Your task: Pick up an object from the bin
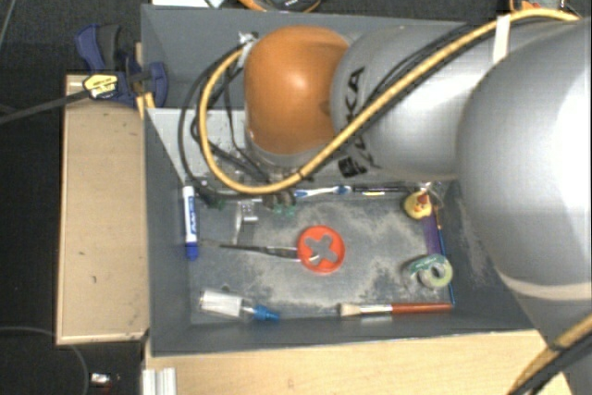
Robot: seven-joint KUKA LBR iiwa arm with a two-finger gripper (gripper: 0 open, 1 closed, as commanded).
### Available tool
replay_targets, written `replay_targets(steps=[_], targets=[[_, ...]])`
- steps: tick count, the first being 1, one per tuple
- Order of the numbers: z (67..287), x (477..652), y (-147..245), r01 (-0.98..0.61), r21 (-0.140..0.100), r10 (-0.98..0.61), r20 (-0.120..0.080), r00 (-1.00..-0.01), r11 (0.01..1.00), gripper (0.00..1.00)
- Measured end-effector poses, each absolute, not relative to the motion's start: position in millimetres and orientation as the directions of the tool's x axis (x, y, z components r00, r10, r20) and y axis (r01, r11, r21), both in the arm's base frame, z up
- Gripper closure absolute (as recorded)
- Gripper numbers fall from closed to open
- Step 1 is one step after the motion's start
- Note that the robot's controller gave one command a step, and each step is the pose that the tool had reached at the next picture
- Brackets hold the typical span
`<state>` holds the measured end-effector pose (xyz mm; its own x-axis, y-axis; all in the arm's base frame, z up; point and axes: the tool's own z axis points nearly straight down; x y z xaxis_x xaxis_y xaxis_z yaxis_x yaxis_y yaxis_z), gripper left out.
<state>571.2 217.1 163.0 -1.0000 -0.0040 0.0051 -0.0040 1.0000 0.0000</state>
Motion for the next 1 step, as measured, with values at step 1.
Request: replay_targets(steps=[1], targets=[[162.5,574.0,214.5,0.017,0.004,0.017,-0.007,-1.0,1.0,0.0]])
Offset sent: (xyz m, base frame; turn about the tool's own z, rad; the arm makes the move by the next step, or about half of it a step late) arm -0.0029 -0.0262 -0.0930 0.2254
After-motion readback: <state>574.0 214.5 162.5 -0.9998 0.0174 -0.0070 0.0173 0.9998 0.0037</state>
